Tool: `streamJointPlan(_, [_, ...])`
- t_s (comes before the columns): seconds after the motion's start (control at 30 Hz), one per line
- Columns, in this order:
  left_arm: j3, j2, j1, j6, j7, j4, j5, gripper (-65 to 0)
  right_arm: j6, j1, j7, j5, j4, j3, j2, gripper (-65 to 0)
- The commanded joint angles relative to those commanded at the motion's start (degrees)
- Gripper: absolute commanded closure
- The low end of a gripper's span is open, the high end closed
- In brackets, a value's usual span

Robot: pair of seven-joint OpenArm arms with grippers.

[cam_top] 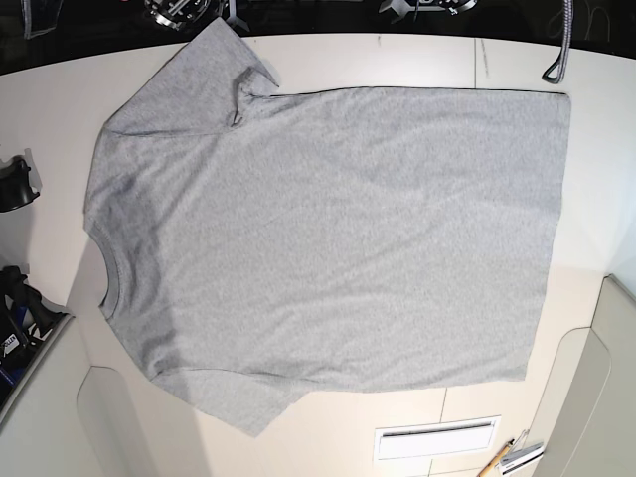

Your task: Fold the T-shirt properly

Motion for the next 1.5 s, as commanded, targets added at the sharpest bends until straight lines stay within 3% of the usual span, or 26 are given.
streamJointPlan(0.43, [0.00, -0.04, 1.11, -0.07, 0.26, 0.11, 0.07, -19.4, 0.00, -0.15, 0.00, 0.00, 1.25, 0.00, 0.17, -2.8])
streamJointPlan(0.5, [0.00, -0.26, 2.19, -1.16, 0.24, 0.57, 0.02, -19.4, -0.04, -0.35, 0.00, 0.00, 1.29, 0.00, 0.50, -2.8])
streamJointPlan(0.53, [0.00, -0.70, 2.99, -2.19, 0.24, 1.29, -0.02, -19.4, -0.02, -0.61, 0.00, 0.00, 1.33, 0.00, 0.72, -2.8])
streamJointPlan(0.67, [-1.14, -4.39, 7.48, -2.38, 0.24, 8.52, -0.17, -19.4, 0.22, -2.75, 0.00, 0.04, 3.61, 0.00, 2.84, -2.8])
streamJointPlan(0.8, [-8.09, -8.48, 14.10, -2.43, 0.24, 17.29, -2.19, -19.4, 0.17, -7.61, -0.02, 0.04, 10.71, 0.00, 7.26, -2.8])
streamJointPlan(0.9, [-16.13, -10.05, 19.87, -6.47, 0.26, 23.28, -2.16, -19.4, 0.17, -12.22, 0.00, 1.20, 17.77, 0.00, 11.61, -2.8])
streamJointPlan(1.07, [-26.69, -10.49, 28.13, -9.46, 0.68, 31.91, -2.19, -19.4, 0.17, -20.44, 0.00, 3.48, 30.67, 0.02, 19.10, -2.8])
streamJointPlan(1.3, [-34.86, -10.49, 38.75, -9.62, 4.24, 46.36, -5.51, -19.4, 0.17, -32.74, -0.04, 3.50, 49.92, 0.81, 29.92, -2.7])
streamJointPlan(1.5, [-41.92, -10.49, 48.85, -9.62, 6.29, 61.53, -6.34, -19.4, 0.20, -44.46, -0.24, 4.31, 64.52, 11.23, 36.50, -2.6])
